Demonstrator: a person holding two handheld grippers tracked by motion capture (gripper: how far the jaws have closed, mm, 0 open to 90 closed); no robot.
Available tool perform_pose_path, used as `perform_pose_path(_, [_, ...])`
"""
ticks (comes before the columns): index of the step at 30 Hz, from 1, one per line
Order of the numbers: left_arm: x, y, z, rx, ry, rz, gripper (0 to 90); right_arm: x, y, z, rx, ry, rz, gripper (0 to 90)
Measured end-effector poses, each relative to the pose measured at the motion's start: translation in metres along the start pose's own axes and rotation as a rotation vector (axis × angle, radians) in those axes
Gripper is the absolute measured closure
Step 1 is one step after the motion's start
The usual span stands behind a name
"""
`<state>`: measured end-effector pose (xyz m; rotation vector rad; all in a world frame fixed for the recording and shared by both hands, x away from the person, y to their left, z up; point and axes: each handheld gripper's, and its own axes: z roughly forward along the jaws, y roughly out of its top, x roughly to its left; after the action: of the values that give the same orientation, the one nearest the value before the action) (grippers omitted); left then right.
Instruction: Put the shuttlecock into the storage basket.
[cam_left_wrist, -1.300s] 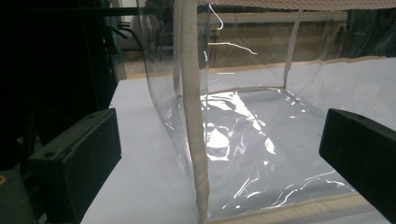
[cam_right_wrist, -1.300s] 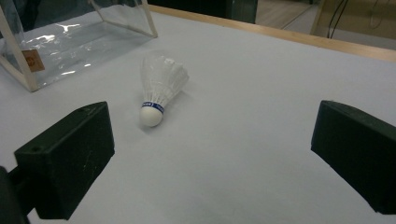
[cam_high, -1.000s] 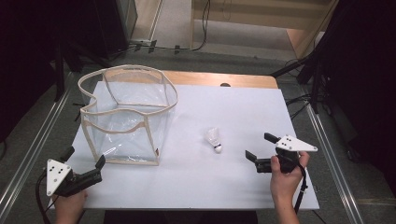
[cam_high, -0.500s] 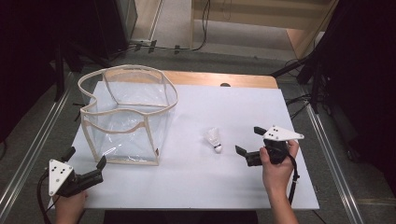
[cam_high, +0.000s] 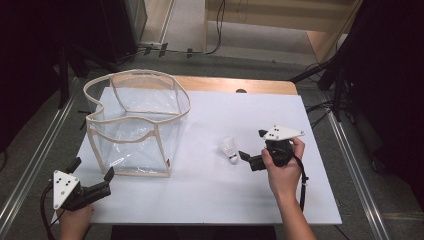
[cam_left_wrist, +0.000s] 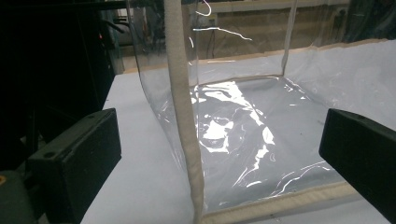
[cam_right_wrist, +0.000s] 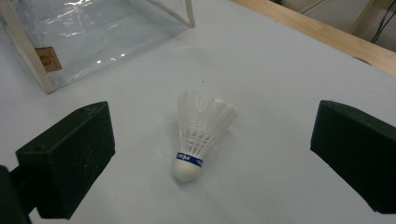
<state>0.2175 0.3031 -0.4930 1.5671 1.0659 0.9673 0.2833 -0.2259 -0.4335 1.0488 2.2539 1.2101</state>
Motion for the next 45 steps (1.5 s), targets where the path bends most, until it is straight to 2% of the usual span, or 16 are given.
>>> perform_pose_path(5, [0.0,0.0,0.0,0.0,-0.004,-0.001,0.0,0.001,0.007,0.007,0.023,0.002,0.017,0.0])
perform_pose_path(10, [0.0,0.0,0.001,0.006,-0.008,-0.001,0.0,0.003,0.012,0.014,0.077,-0.008,0.03,0.0])
perform_pose_path(15, [-0.001,0.0,0.001,0.009,-0.005,0.005,0.0,0.004,0.015,0.023,0.132,-0.003,0.023,0.0])
perform_pose_path(22, [-0.001,0.0,0.001,0.01,-0.008,0.013,0.0,0.004,0.012,0.037,0.212,-0.007,0.064,0.0])
perform_pose_path(26, [-0.001,0.0,0.001,0.01,-0.009,0.016,0.0,0.006,0.01,0.044,0.248,-0.016,0.07,0.0])
perform_pose_path(30, [-0.001,0.0,0.001,0.013,-0.008,0.015,0.0,0.007,0.006,0.052,0.27,-0.004,0.075,0.0])
perform_pose_path(32, [-0.001,0.0,0.001,0.013,-0.008,0.014,0.0,0.008,0.004,0.055,0.279,-0.013,0.084,11.3])
perform_pose_path(39, [-0.001,0.0,0.001,0.013,-0.009,0.013,0.0,0.009,-0.001,0.065,0.324,-0.009,0.095,12.5])
perform_pose_path(42, [-0.001,0.0,0.001,0.013,-0.008,0.012,0.0,0.011,-0.003,0.068,0.344,-0.031,0.096,18.6])
perform_pose_path(45, [-0.001,0.0,0.001,0.013,-0.006,0.012,0.0,0.011,-0.006,0.071,0.358,-0.025,0.106,22.3])
